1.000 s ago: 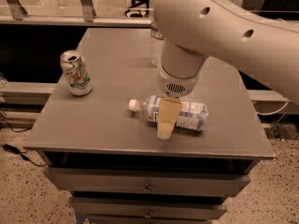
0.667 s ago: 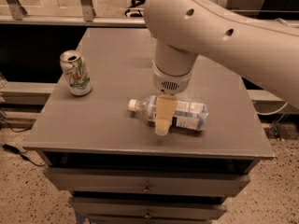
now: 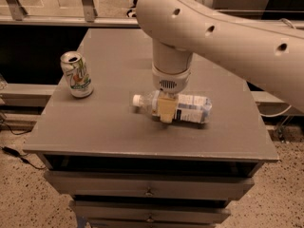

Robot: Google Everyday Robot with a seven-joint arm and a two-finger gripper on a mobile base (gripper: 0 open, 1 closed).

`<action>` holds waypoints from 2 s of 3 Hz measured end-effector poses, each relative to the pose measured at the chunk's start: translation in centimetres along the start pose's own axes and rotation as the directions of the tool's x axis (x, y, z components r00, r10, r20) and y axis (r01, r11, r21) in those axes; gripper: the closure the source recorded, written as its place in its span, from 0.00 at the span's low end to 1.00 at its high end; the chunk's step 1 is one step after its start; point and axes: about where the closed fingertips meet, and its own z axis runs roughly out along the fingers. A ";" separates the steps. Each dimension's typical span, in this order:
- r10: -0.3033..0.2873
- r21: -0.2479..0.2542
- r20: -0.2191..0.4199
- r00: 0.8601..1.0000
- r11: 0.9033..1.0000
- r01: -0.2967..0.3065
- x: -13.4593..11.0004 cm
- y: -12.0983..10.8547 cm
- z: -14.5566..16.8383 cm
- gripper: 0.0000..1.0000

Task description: Place blue plastic bottle upright

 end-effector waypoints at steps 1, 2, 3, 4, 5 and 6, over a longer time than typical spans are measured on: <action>0.017 -0.014 0.004 1.000 1.000 -0.017 -0.3 -0.3 -1.0 0.67; 0.021 0.014 0.103 0.994 1.000 -0.023 -1.4 -1.1 -5.0 0.91; -0.019 0.068 0.325 0.945 0.998 -0.003 -2.7 -1.4 -10.9 1.00; -0.098 0.135 0.579 0.809 0.991 0.024 -3.9 -1.3 -15.5 1.00; -0.164 0.187 0.751 0.640 0.982 0.033 -3.5 -1.1 -17.9 1.00; -0.182 0.191 0.853 0.490 0.981 0.032 -2.4 -0.9 -18.8 1.00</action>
Offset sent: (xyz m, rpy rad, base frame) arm 0.0135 0.0261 0.1202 0.2385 -0.1277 0.0091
